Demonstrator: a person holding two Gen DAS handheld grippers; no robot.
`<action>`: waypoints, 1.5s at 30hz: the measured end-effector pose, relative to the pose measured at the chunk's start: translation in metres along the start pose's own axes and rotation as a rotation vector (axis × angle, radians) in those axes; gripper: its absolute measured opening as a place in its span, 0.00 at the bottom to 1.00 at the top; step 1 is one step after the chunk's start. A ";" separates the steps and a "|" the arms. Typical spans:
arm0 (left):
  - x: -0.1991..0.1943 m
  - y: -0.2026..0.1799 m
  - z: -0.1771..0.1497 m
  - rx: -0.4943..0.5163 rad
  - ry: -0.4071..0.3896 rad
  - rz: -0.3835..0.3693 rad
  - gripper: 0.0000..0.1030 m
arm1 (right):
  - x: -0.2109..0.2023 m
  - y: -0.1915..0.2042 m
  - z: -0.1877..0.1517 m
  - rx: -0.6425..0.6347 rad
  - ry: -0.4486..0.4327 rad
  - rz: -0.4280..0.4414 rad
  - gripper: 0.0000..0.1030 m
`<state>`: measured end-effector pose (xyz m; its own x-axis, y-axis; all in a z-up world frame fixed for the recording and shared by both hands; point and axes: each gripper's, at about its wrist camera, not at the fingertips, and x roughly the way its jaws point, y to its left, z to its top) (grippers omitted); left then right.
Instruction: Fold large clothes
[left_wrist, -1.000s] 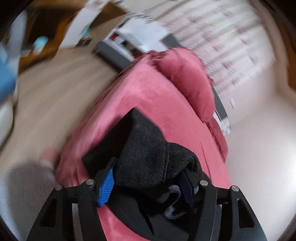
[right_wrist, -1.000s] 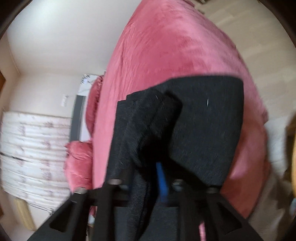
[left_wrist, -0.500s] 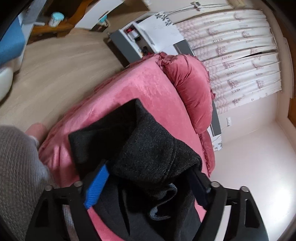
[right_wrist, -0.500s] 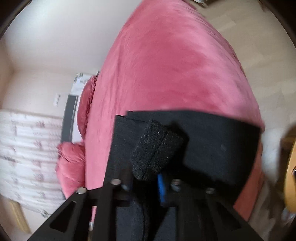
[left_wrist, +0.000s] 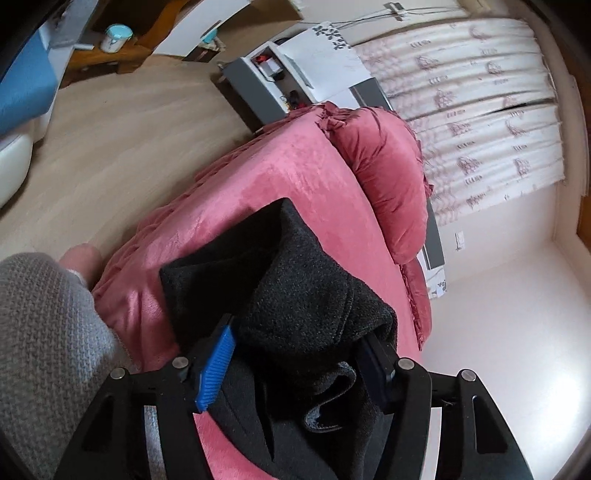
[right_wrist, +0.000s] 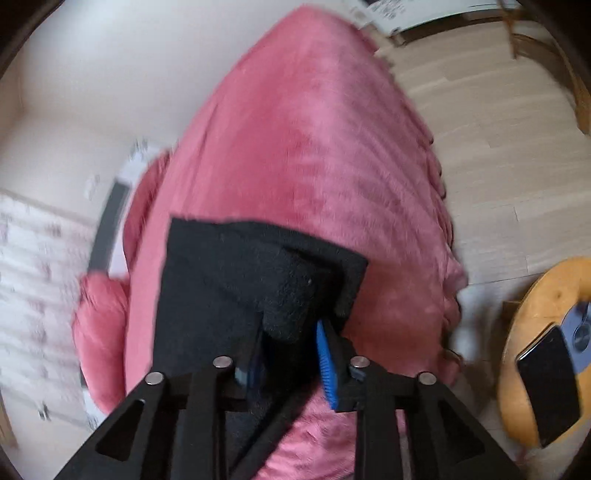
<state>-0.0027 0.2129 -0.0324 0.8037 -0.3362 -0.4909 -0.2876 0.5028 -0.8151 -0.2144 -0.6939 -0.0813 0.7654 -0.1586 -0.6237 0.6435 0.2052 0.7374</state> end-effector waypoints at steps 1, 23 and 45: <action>-0.001 -0.001 0.000 0.005 0.000 -0.002 0.61 | -0.006 -0.001 -0.001 -0.016 -0.011 -0.026 0.30; -0.014 0.006 0.022 -0.099 0.019 -0.012 0.90 | 0.034 0.261 -0.299 -1.021 0.434 0.314 0.40; 0.039 -0.043 0.096 -0.062 0.232 -0.115 0.14 | 0.035 0.348 -0.548 -1.690 0.647 0.430 0.09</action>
<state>0.0912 0.2544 0.0132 0.6941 -0.5651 -0.4459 -0.2385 0.4039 -0.8832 0.0301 -0.0987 0.0112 0.4684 0.4220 -0.7762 -0.5723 0.8142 0.0972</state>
